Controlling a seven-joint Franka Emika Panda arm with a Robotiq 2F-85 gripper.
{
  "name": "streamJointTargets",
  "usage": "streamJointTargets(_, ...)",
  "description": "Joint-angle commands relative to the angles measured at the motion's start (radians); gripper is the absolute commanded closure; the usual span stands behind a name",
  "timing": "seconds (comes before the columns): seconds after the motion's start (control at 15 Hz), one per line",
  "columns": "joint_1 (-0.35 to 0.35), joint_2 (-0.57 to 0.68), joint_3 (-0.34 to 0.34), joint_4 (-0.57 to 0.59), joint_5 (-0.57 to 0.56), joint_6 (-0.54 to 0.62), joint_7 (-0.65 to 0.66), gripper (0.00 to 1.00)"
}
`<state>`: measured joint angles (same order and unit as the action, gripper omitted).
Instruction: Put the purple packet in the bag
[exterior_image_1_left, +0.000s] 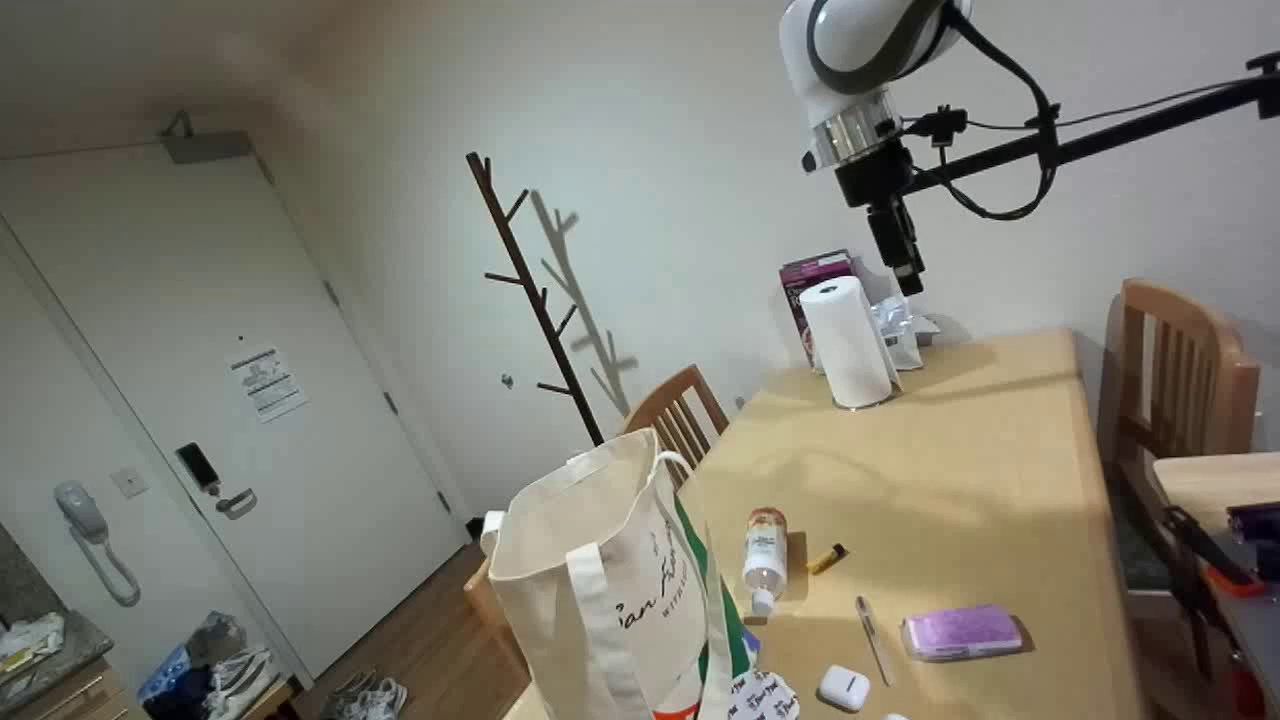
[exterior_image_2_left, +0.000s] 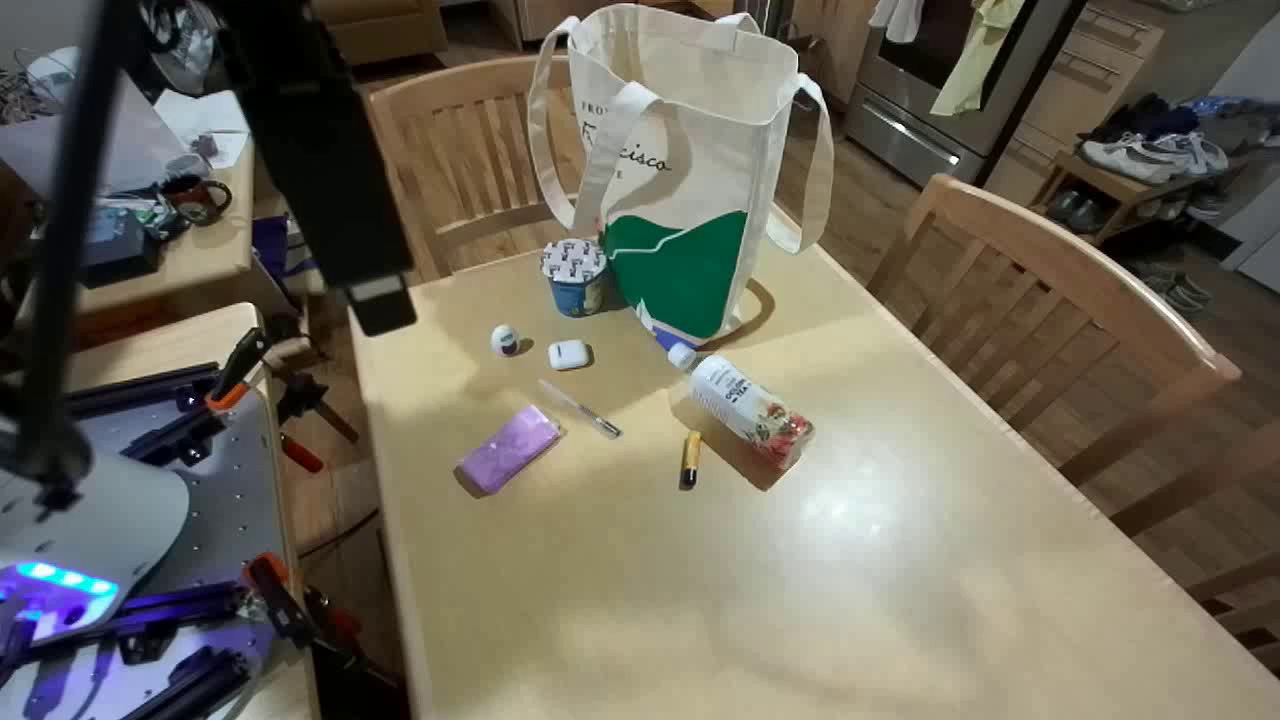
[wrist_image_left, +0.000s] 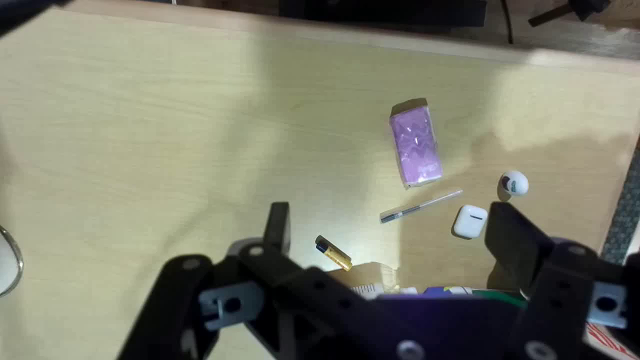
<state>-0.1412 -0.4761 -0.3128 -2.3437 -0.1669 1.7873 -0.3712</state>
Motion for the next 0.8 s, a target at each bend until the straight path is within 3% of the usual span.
streamJointTargets(0.0, -0.013, 0.002, 0.011, 0.001, 0.006, -0.001, -0.005, 0.0)
streamJointTargets(0.4, -0.013, 0.015, -0.001, -0.004, 0.014, 0.022, -0.015, 0.0)
streamJointTargets(0.73, 0.011, 0.18, -0.116, -0.074, 0.08, 0.33, -0.23, 0.0)
